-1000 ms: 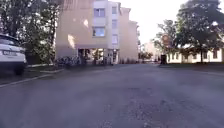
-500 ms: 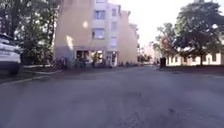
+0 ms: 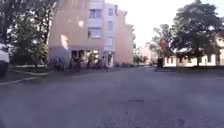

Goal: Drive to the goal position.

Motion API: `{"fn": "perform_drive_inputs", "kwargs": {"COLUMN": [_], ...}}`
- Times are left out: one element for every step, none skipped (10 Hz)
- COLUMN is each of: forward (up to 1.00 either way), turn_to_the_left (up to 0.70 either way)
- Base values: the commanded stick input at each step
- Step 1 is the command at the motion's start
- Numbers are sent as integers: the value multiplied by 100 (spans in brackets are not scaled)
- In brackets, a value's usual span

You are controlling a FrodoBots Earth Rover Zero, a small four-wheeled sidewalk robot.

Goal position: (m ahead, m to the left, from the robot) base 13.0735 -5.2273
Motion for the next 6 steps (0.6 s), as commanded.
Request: {"fn": "perform_drive_inputs", "kwargs": {"forward": [70, 70, 70, 70, 70, 70], "turn_to_the_left": [0, 0, 0, -2, -6, -12]}}
